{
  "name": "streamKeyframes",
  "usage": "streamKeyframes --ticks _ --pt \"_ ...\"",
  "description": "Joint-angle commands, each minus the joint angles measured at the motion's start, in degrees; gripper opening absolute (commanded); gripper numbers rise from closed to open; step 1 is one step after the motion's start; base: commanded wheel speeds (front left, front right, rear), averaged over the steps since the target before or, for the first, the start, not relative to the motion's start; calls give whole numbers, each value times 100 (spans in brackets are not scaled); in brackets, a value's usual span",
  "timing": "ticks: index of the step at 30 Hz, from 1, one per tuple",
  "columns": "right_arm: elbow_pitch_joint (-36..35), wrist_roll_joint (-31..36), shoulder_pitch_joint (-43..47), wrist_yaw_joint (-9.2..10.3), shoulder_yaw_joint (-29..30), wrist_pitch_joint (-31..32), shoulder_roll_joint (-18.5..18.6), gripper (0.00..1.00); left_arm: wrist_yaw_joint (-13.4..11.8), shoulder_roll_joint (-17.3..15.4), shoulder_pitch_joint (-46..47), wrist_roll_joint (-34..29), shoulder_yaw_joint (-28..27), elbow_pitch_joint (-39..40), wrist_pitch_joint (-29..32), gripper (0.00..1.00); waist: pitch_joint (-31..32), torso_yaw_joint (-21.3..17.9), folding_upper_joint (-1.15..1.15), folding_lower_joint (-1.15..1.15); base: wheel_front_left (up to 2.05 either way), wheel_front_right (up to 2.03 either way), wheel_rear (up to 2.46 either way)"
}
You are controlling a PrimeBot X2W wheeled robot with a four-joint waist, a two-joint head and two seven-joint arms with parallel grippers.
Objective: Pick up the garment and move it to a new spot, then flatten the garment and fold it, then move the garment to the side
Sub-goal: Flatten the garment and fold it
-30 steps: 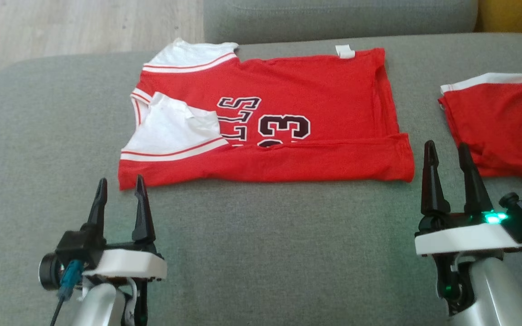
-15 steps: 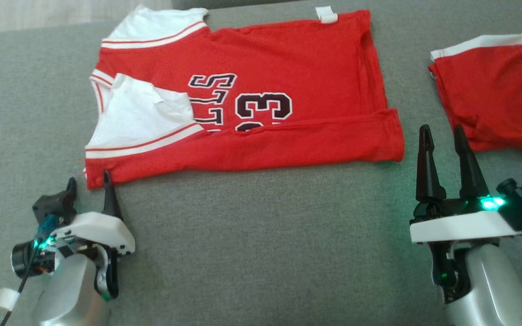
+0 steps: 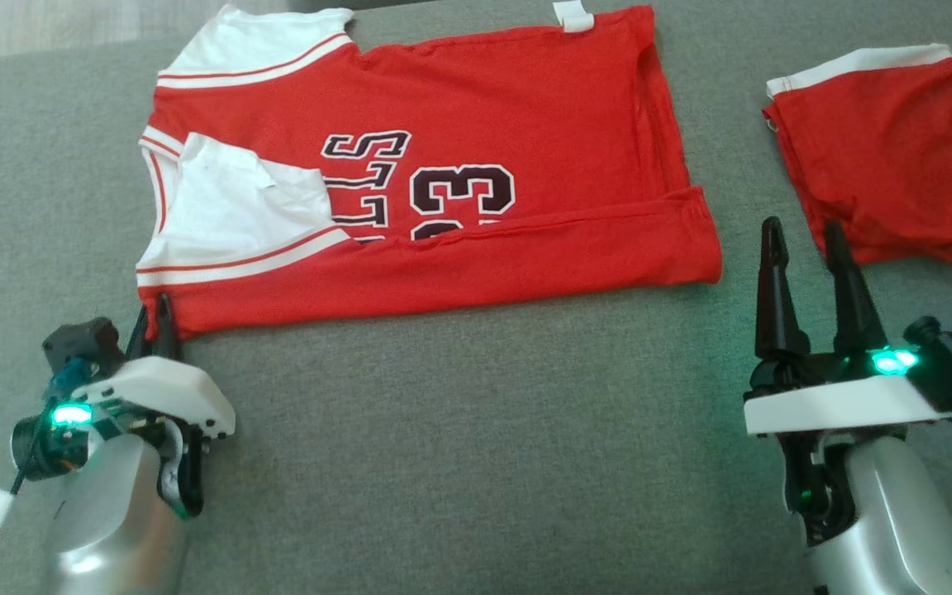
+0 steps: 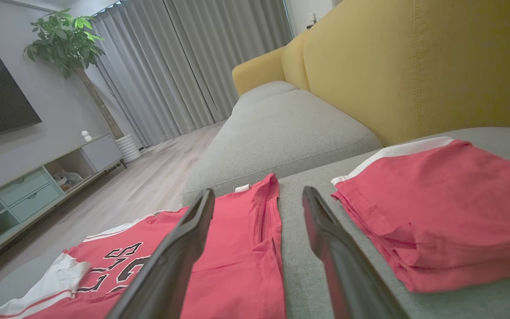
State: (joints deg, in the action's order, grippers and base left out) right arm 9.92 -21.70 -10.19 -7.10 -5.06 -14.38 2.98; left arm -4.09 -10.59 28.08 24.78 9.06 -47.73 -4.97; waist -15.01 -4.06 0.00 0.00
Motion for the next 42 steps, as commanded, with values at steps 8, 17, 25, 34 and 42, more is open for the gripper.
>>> streamKeyframes --ticks 8,17,25,34,42 --pt "810 350 -348 -39 77 24 -10 100 33 -155 -28 -117 -68 593 -778 0 193 256 0 0 0 0 0" --pt "2350 318 -1084 -39 322 600 -10 100 119 -40 -188 -349 164 1465 -966 0 247 552 0 0 0 0 0" --pt "3535 290 -1659 -39 -61 844 -10 100 149 -12 -285 -415 309 1653 -979 0 190 647 0 0 0 0 0" --pt "4404 799 -2112 -39 -194 925 -10 0 124 -8 -256 -428 385 1655 -973 0 122 699 0 0 0 0 0" --pt "4544 1463 -2184 -39 217 486 -10 0 110 -109 -453 -412 474 1422 -707 0 434 648 0 0 0 0 0"
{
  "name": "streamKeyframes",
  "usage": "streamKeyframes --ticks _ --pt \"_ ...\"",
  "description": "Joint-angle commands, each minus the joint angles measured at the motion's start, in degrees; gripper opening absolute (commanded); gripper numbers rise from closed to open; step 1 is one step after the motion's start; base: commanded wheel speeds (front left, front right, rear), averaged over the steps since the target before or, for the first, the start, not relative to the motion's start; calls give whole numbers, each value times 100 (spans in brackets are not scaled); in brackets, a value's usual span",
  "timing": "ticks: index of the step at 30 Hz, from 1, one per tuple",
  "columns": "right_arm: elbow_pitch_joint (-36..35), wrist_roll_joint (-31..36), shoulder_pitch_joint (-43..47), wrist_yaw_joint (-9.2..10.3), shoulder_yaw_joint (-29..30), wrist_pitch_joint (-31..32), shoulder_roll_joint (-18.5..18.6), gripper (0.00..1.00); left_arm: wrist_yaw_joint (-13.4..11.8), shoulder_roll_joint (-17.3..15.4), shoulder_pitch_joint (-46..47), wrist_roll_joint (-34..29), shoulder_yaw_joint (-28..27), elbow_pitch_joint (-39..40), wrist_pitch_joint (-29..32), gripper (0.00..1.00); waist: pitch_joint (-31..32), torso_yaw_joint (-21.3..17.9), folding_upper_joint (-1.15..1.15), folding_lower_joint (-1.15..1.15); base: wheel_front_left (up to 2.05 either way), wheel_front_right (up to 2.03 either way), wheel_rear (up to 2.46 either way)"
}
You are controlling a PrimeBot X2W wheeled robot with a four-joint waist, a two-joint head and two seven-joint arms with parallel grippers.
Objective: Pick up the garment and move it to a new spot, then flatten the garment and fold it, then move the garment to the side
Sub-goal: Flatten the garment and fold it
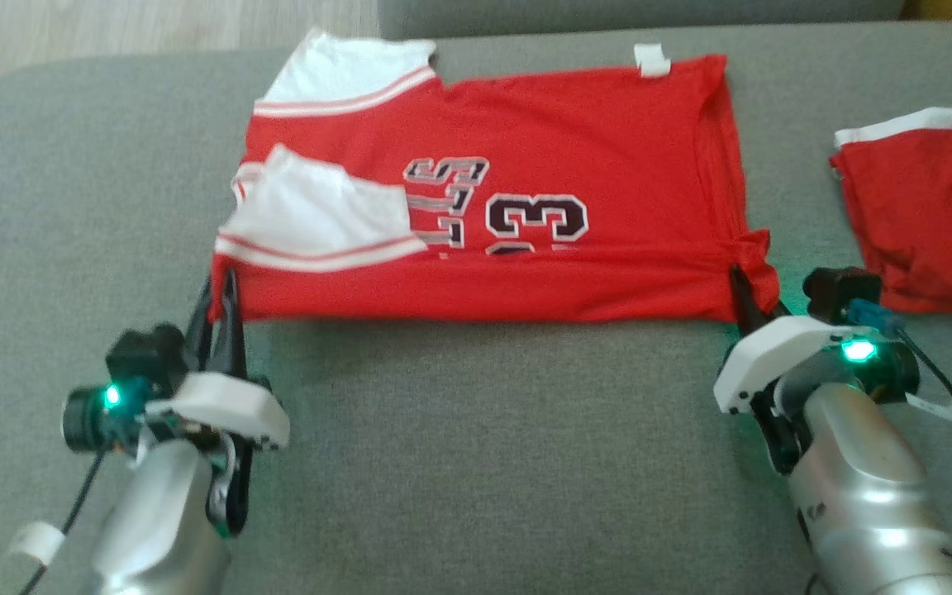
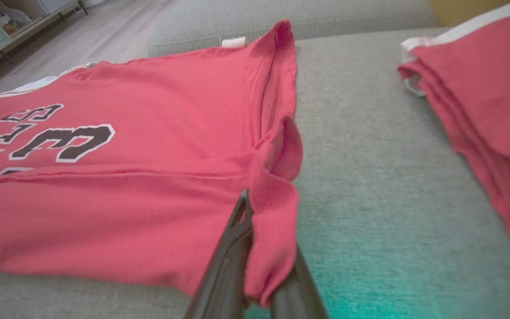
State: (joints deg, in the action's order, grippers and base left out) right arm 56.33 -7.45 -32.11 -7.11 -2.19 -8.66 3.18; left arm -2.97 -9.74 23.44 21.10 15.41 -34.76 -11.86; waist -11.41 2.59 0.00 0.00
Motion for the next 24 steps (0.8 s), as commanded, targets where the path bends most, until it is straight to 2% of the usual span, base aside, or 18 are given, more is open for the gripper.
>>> streamKeyframes --ticks 1,8,13,24 --pt "-110 138 40 -37 8 -100 -30 0 3 -201 -30 -38 -143 104 27 0 138 -20 0 0 0 0 0" --pt "-350 631 568 -37 589 173 -30 0 83 -198 -445 12 69 47 485 0 639 26 0 0 0 0 0" --pt "-836 653 1105 -37 629 654 -30 0 82 -206 -836 61 188 215 775 0 946 40 0 0 0 0 0" --pt "-3171 283 2525 -37 599 1944 -30 0 -164 -318 -1796 210 286 1177 1474 0 1215 -16 0 0 0 0 0"
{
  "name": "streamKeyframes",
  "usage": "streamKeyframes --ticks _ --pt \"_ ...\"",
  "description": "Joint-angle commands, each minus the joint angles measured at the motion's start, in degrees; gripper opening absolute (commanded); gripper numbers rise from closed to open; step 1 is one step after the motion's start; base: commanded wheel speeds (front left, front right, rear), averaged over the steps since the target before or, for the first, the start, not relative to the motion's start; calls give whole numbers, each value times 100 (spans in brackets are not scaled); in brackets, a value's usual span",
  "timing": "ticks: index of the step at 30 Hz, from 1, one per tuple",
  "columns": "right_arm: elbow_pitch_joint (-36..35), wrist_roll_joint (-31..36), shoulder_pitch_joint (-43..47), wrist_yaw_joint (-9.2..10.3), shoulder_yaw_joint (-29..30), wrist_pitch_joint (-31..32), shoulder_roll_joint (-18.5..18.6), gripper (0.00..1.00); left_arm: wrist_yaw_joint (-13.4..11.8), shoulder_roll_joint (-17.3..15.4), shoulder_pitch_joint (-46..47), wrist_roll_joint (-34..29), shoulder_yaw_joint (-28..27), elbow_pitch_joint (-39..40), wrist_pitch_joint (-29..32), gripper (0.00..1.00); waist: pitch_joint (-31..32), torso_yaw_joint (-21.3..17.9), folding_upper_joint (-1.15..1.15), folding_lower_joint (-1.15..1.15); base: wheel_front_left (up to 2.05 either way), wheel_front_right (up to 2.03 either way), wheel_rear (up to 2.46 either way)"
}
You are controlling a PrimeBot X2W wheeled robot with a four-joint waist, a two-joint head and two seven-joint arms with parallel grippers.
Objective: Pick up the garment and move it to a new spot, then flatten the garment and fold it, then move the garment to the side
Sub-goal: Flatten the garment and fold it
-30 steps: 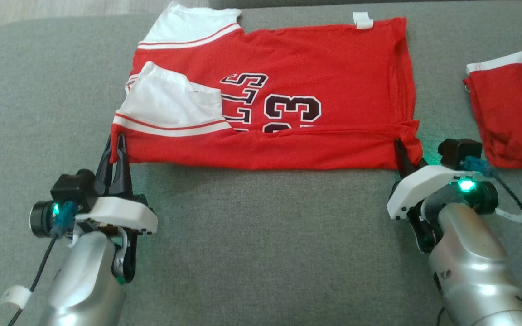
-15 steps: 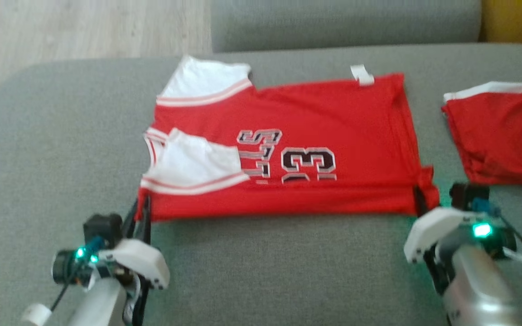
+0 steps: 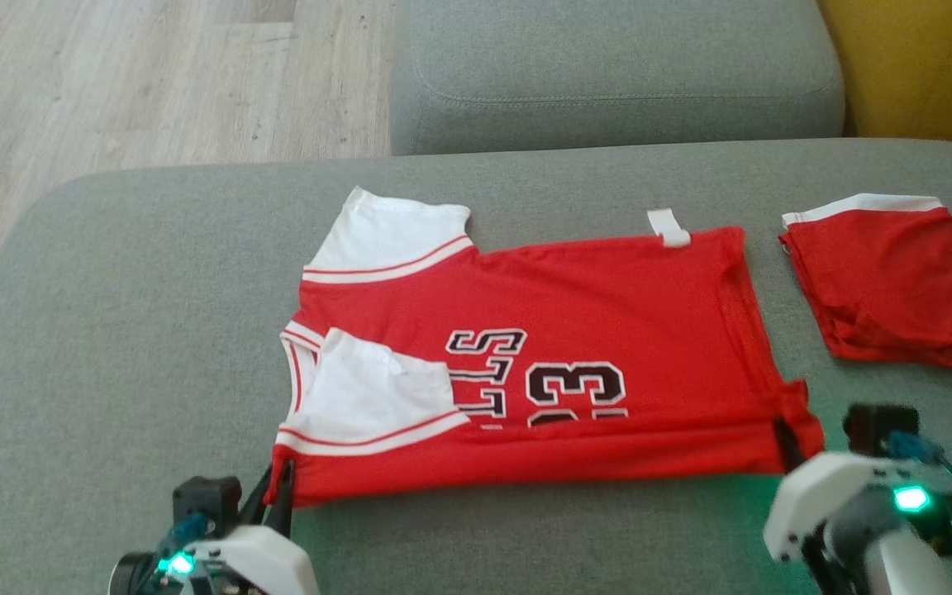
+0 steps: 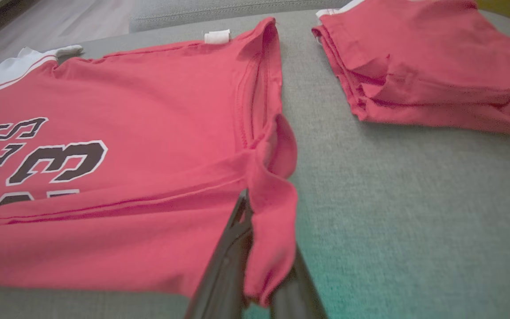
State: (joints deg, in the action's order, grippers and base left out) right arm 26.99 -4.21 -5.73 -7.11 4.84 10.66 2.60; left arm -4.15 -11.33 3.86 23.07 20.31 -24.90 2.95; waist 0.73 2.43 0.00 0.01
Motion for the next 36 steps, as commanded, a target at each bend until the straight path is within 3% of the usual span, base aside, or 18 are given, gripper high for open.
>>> streamKeyframes --ticks 1,5,10,11,12,14,15,16,17,27,32,36 --pt "-420 -98 11 -37 -76 106 28 0 -66 -172 101 19 -195 278 37 0 6 -1 0 -1 0 0 0" --pt "-940 -238 362 -37 -21 325 28 0 -150 -201 -56 -1 -143 543 151 0 -17 -18 0 -1 0 0 0" --pt "-1110 -385 465 -37 2 304 28 0 -201 -203 -111 6 -121 661 191 0 -89 -66 0 -1 0 0 0" --pt "-1122 -381 456 -37 14 241 28 27 -211 -206 -107 9 -124 662 187 0 -109 -74 0 -1 0 0 0" --pt "-1115 -428 442 -37 19 177 28 100 -218 -211 -99 9 -125 658 183 0 -130 -84 0 -1 0 0 0" --pt "-1103 -482 389 -37 17 -3 28 100 -232 -214 -72 17 -134 649 165 0 -172 -104 0 -1 0 0 0" --pt "-1111 -506 355 -37 11 -118 28 100 -249 -214 -56 16 -145 649 141 33 -191 -114 0 -1 0 0 0" --pt "-1116 -561 319 -37 3 -242 28 100 -281 -215 -33 -1 -161 658 85 56 -206 -119 0 -1 0 0 0" --pt "-1125 -618 279 -37 -2 -380 28 100 -317 -220 -7 -22 -181 666 22 100 -222 -127 0 -1 0 0 0" --pt "-1479 -1079 -103 -37 -371 -2021 28 100 -542 -192 376 -85 -555 1064 -1117 100 -406 -277 0 -1 0 0 0" --pt "-1537 -1130 -351 -37 -483 -2249 28 100 -390 -300 798 -114 -658 1280 -1487 100 -653 -474 0 -1 0 0 0" --pt "-1574 -1186 -577 -37 -637 -2331 28 100 -95 -651 1517 -158 -665 1206 -1262 100 -999 -701 0 -1 0 0 0"
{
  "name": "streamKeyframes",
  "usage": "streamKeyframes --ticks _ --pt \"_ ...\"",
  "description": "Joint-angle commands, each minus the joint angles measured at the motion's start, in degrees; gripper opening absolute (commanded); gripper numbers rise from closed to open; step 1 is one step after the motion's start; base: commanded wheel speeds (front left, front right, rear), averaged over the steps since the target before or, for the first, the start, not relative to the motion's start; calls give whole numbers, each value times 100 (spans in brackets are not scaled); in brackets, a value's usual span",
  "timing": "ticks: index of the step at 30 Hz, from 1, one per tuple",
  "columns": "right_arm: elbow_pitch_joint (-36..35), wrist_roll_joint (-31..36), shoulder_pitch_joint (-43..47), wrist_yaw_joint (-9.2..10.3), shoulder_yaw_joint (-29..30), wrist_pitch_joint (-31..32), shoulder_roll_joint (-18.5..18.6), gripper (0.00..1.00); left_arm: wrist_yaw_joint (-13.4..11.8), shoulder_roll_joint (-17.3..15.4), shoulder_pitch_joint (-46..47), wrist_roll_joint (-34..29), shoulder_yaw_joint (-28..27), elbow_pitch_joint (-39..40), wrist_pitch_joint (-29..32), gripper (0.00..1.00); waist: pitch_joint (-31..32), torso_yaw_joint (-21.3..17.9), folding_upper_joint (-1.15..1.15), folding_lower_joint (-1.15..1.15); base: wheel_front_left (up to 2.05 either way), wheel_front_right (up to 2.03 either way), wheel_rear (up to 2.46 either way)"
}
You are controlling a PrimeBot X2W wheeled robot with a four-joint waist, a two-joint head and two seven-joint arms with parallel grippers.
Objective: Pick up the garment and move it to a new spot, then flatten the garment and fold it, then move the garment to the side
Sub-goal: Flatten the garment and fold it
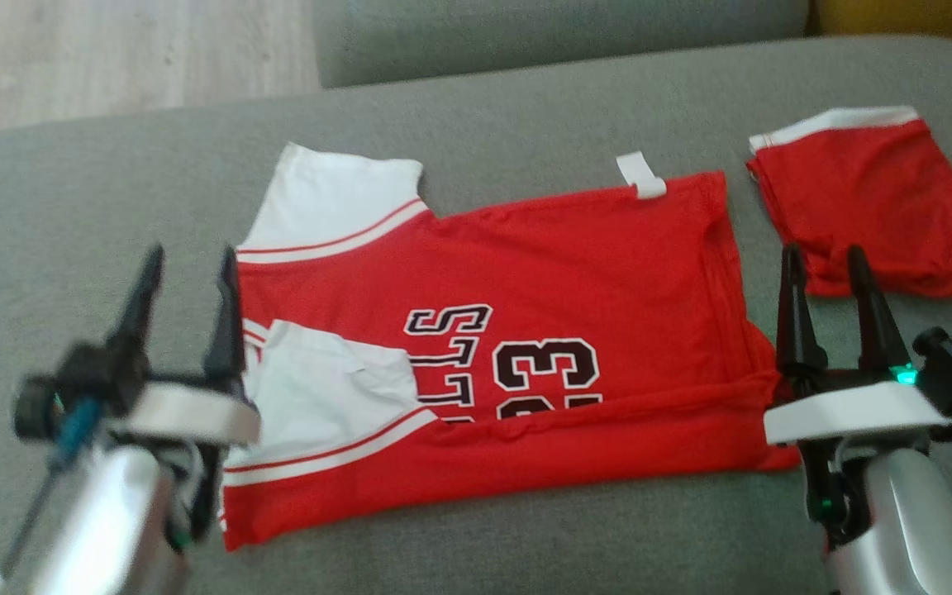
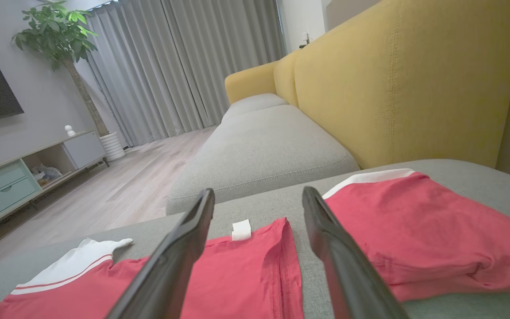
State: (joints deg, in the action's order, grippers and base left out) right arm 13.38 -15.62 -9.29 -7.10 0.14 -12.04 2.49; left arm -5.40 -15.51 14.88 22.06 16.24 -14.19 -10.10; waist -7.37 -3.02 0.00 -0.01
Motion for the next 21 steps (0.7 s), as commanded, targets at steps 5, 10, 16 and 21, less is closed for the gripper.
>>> streamKeyframes --ticks 5,10,16,21 --pt "-222 -136 -398 -39 -326 -119 39 100 654 -684 1381 55 -121 -402 899 100 -573 -387 0 1 0 0 0" --pt "-208 -217 -584 -39 -449 -183 39 100 1166 -1062 2327 314 145 -1174 1983 100 -966 -604 0 1 0 0 0" --pt "-181 -281 -732 -39 -611 -234 39 100 1277 -1360 3097 758 388 -1914 2832 100 -1307 -813 0 1 0 0 0" --pt "-169 -366 -852 -39 -753 -269 39 100 1286 -1637 3597 1196 722 -2323 3125 100 -1582 -1034 0 1 0 0 0"
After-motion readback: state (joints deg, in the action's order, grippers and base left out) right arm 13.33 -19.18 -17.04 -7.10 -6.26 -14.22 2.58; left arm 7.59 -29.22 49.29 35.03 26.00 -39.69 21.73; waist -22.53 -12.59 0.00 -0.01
